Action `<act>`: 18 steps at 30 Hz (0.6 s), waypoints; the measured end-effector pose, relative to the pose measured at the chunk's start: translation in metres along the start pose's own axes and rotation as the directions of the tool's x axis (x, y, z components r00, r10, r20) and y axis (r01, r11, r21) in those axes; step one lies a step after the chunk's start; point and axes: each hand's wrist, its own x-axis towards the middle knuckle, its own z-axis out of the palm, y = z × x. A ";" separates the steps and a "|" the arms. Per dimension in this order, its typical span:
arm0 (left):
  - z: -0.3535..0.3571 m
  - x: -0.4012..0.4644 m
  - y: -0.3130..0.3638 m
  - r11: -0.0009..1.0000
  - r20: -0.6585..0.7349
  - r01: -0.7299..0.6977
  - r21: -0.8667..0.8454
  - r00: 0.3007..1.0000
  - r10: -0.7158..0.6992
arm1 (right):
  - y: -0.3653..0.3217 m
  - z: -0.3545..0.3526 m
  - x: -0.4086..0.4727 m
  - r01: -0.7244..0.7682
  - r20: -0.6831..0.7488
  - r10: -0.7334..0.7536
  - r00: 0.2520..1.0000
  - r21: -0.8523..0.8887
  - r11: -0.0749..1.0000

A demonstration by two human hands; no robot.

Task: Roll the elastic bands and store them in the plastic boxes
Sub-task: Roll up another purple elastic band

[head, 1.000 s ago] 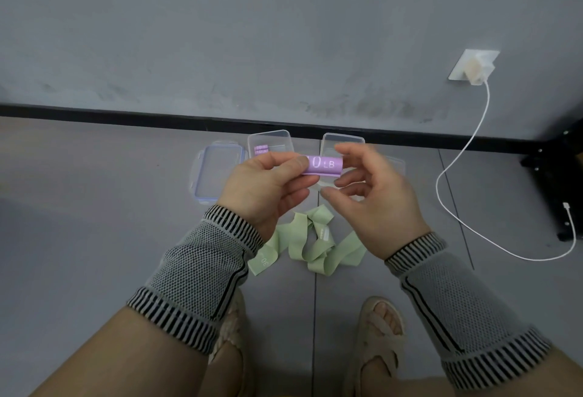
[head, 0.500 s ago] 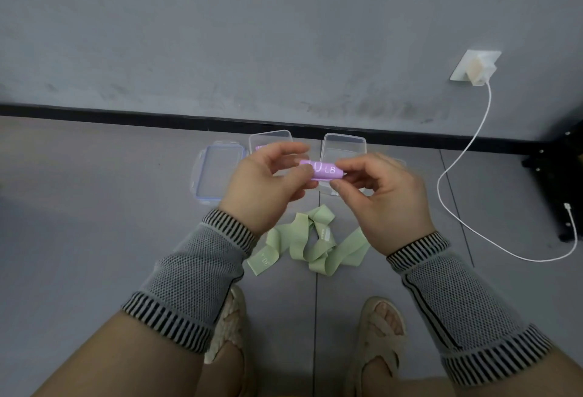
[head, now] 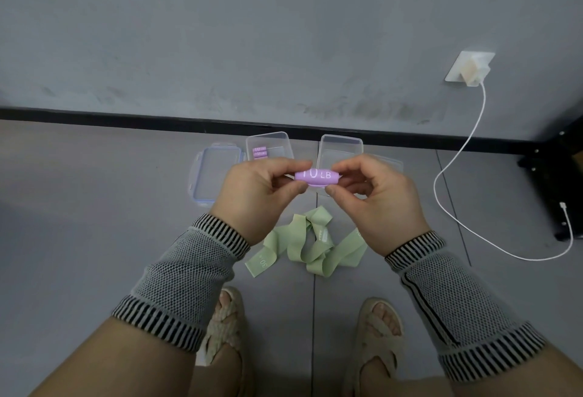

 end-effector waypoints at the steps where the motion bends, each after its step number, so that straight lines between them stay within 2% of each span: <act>1: 0.000 0.000 0.000 1.000 -0.007 0.005 0.000 1.000 -0.005 | 0.000 0.001 0.000 -0.001 0.010 0.001 1.000 -0.006 1.000; 7: -0.001 -0.002 -0.001 0.999 -0.005 0.026 0.023 1.000 -0.025 | -0.004 0.004 -0.003 0.054 0.005 -0.054 0.999 -0.110 0.992; 14: -0.012 -0.007 -0.004 0.985 0.008 0.161 -0.066 0.987 -0.161 | -0.011 0.021 -0.005 -0.018 -0.036 0.014 0.999 -0.095 0.995; 16: -0.020 -0.001 -0.008 0.978 0.043 0.206 -0.026 0.978 -0.205 | -0.010 0.032 0.000 -0.023 -0.026 0.020 0.999 -0.110 0.994; 18: -0.027 0.011 -0.020 0.965 0.040 0.250 0.082 0.967 -0.253 | -0.005 0.043 0.009 -0.004 -0.010 0.002 1.000 -0.184 0.983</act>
